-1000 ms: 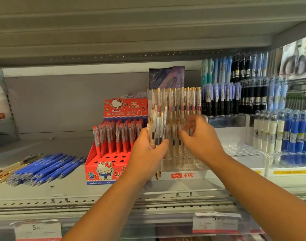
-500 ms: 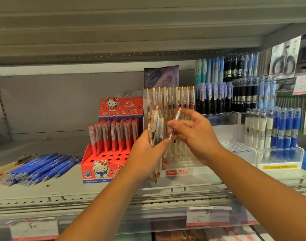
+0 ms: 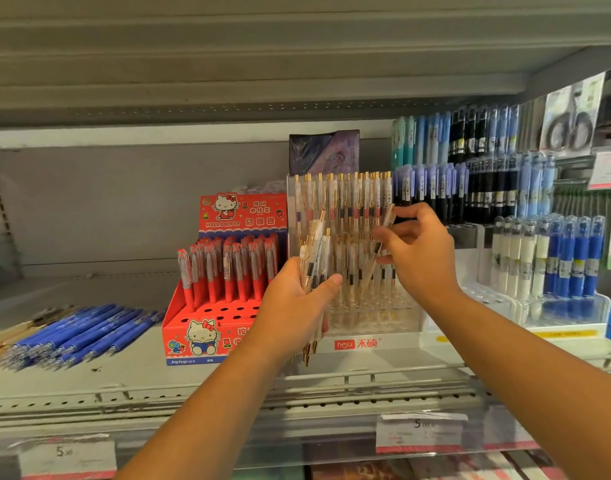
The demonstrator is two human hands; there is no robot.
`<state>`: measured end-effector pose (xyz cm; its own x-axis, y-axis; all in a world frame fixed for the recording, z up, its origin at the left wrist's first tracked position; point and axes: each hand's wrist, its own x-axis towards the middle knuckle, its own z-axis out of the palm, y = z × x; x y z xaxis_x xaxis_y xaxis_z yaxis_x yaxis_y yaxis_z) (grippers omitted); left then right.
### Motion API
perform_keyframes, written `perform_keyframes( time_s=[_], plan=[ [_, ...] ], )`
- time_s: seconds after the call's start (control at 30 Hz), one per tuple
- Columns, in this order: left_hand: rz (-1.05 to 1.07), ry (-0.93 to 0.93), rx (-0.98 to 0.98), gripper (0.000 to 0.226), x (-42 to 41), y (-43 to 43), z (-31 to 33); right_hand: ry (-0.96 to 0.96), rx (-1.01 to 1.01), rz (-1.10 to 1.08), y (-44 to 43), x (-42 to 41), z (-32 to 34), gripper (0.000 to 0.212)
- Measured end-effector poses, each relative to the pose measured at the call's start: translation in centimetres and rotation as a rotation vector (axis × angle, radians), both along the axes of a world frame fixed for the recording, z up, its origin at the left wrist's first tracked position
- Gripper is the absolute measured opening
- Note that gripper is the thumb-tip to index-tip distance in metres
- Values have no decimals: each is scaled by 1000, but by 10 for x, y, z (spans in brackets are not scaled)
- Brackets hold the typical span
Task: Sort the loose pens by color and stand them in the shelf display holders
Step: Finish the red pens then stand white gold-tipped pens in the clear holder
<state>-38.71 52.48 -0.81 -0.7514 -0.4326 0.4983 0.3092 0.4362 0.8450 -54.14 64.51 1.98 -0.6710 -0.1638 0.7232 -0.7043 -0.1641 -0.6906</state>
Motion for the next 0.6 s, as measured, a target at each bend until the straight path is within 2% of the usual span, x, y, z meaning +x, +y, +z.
perform_keyframes(
  time_s=[0.27,0.47,0.6],
  plan=[
    [25,-9,-26,15,0,0,0,49,52,-25,-4,1,0,28],
    [50,-29,-63,18,-1,-1,0,96,77,-75,-4,-1,-3,28],
    [31,-39,-35,15,-1,-1,-1,109,280,-105,-7,-2,-8,23]
  ],
)
